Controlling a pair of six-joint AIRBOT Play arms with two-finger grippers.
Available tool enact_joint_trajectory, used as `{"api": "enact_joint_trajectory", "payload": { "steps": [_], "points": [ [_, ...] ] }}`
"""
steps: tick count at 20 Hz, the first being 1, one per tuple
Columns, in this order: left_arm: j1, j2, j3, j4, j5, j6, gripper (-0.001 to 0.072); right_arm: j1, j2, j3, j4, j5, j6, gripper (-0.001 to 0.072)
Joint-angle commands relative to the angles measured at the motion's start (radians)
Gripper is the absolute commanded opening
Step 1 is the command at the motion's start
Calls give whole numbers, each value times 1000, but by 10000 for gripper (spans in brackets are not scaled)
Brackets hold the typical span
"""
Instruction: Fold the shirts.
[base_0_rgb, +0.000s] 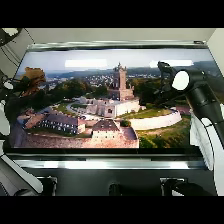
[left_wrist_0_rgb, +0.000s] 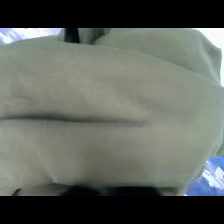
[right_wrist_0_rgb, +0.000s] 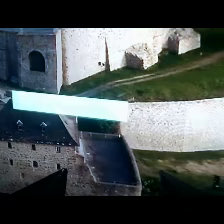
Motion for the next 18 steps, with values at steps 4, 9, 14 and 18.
{"api": "enact_joint_trajectory", "payload": {
  "steps": [4,9,14,18],
  "points": [
    [-15,108,1,-59,-51,147,22,0,10,0,-42,4,-14,674],
    [-124,505,1,-60,-47,427,20,0,149,7,-87,-71,-21,674],
    [-314,893,1,-60,-275,344,20,0,344,23,-118,-34,-28,674],
    [-564,1011,-30,-60,-674,344,21,0,454,23,-126,96,-47,673]
  ]
}}
